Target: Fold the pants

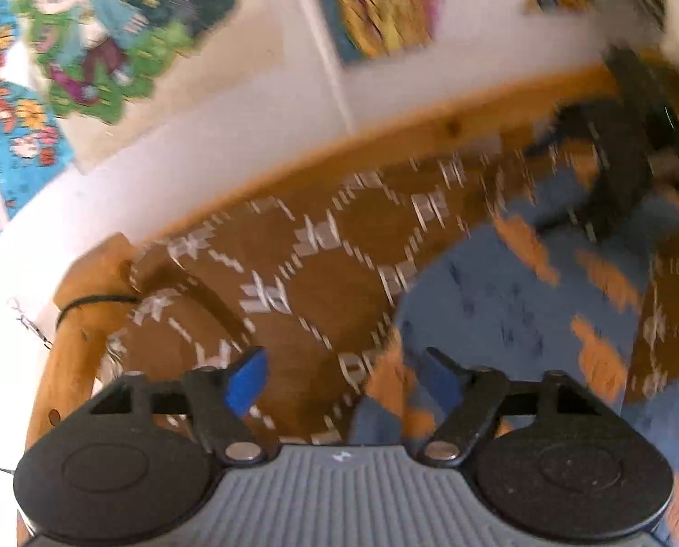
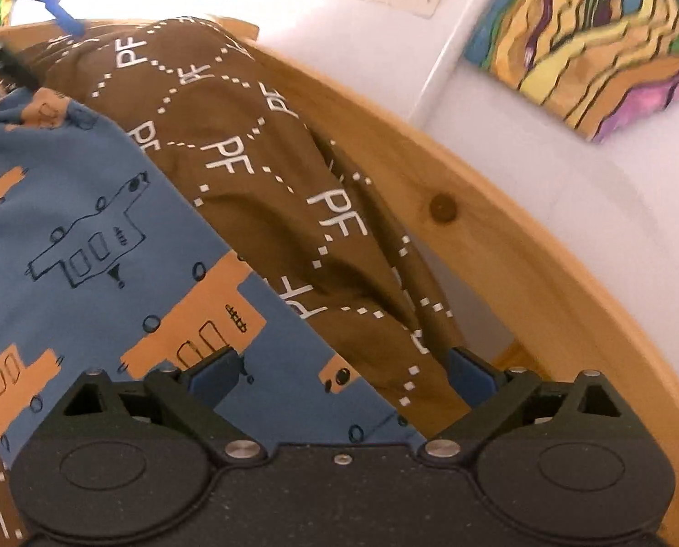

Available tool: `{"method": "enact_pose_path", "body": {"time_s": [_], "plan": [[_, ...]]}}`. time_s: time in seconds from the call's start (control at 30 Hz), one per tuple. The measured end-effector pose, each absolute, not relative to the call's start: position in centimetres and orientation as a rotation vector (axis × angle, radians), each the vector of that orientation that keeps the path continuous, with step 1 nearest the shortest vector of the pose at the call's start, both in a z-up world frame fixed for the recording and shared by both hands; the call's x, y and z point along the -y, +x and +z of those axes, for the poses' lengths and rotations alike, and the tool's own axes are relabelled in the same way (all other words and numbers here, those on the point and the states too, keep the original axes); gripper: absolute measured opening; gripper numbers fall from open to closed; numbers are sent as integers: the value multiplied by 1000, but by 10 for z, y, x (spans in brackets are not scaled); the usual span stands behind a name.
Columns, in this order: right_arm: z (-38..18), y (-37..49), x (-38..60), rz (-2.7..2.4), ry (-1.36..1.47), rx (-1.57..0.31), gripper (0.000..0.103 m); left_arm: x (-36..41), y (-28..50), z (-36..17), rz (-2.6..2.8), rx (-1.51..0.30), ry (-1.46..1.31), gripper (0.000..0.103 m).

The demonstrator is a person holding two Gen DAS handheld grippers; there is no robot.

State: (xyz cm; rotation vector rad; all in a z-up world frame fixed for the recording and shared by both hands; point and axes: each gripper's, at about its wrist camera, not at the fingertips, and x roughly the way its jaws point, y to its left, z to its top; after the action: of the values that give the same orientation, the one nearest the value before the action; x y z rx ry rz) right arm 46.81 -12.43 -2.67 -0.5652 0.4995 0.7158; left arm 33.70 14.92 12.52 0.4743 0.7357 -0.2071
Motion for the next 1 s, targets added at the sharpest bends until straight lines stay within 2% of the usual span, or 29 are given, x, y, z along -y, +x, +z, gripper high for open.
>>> {"method": "enact_pose_path", "body": {"time_s": [0.07, 0.13, 0.17, 0.2, 0.23, 0.3, 0.33, 0.4, 0.43, 0.47, 0.5, 0.57, 0.67, 1.0], "plan": [[-32, 476, 122, 738, -571, -519, 85, -141, 339, 112, -192, -781, 551, 40], [-37, 482, 120, 754, -578, -533, 84, -137, 342, 103, -184, -808, 580, 32], [-39, 484, 119, 759, -578, -528, 83, -136, 343, 102, -185, -812, 574, 25], [-41, 486, 118, 764, -573, -525, 77, -136, 344, 102, -188, -815, 565, 17], [-42, 487, 118, 771, -567, -534, 72, -135, 345, 103, -192, -820, 559, 14], [-42, 484, 118, 800, -560, -535, 47, -132, 346, 103, -185, -824, 567, 10], [-43, 481, 118, 804, -567, -529, 43, -131, 346, 102, -179, -824, 577, 9], [-44, 474, 118, 798, -589, -511, 26, -130, 345, 102, -164, -816, 589, 7], [-43, 471, 119, 788, -591, -505, 23, -130, 343, 102, -156, -810, 592, 6], [-43, 469, 121, 780, -584, -501, 12, -130, 342, 101, -149, -804, 596, 6], [-42, 467, 124, 765, -570, -497, 8, -130, 341, 101, -142, -797, 606, 5], [-38, 460, 131, 726, -551, -467, 2, -127, 336, 102, -124, -776, 631, 5], [-31, 434, 146, 692, -523, -410, 0, -124, 325, 102, -105, -724, 697, 5], [-24, 310, 195, 643, -471, -236, 0, -95, 244, 92, -72, -392, 969, 3]]}}
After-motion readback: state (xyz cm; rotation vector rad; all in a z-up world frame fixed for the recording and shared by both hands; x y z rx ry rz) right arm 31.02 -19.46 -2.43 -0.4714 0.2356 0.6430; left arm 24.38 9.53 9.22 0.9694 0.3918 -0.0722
